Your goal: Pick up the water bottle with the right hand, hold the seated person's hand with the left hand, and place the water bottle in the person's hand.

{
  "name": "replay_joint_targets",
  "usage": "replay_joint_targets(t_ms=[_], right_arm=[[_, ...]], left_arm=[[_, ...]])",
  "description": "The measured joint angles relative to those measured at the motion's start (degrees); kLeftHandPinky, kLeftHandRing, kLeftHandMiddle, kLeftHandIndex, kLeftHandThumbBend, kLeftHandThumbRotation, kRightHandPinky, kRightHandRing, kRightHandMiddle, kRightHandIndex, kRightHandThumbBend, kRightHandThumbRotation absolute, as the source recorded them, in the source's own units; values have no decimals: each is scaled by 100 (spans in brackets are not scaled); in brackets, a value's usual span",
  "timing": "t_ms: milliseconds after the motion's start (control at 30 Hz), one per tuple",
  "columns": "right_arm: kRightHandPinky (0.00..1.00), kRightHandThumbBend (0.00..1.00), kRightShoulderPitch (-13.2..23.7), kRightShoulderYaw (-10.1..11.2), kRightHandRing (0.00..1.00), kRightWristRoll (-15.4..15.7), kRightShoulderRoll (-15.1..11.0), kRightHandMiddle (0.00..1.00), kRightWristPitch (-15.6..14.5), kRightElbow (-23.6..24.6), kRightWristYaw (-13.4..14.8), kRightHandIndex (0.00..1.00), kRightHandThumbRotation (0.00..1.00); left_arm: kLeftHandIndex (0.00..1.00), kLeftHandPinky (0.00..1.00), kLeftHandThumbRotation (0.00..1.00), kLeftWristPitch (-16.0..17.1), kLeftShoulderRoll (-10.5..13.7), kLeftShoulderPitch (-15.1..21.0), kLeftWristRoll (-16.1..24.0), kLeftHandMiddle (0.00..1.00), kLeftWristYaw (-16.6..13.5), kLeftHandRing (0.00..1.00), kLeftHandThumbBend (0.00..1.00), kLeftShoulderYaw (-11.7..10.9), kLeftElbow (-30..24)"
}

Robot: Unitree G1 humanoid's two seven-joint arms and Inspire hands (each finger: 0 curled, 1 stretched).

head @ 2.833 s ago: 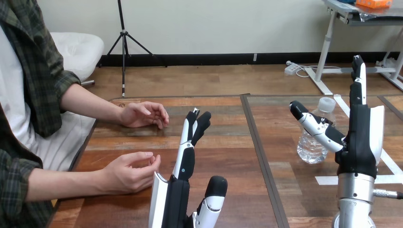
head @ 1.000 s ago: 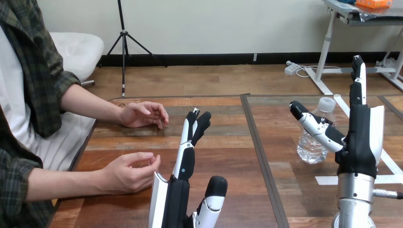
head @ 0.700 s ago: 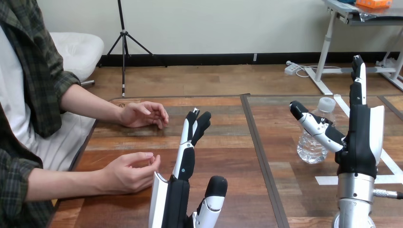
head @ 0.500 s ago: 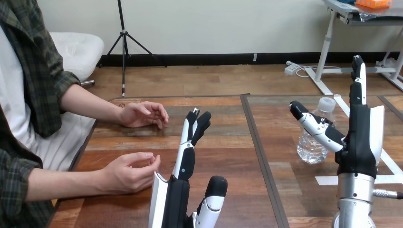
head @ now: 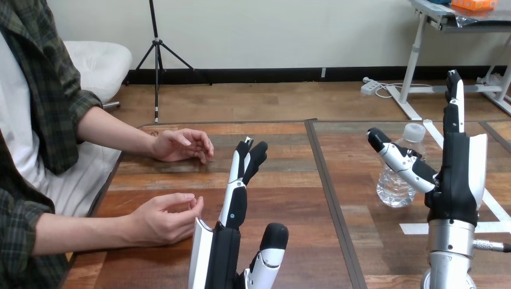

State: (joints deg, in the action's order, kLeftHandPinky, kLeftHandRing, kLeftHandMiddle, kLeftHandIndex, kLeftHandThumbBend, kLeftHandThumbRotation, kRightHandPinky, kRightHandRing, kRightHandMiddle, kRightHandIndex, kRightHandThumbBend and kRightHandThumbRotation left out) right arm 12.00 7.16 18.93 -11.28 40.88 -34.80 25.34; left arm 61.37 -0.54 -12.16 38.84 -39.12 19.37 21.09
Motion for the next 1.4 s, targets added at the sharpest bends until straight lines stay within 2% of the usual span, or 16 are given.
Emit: replay_joint_targets(t_ms=[1400], right_arm=[[100, 90, 0, -1, 100, 0, 0, 100, 0, 0, 0, 100, 48]], left_arm=[[99, 90, 100, 0, 0, 0, 0, 93, 0, 91, 42, 0, 0]])
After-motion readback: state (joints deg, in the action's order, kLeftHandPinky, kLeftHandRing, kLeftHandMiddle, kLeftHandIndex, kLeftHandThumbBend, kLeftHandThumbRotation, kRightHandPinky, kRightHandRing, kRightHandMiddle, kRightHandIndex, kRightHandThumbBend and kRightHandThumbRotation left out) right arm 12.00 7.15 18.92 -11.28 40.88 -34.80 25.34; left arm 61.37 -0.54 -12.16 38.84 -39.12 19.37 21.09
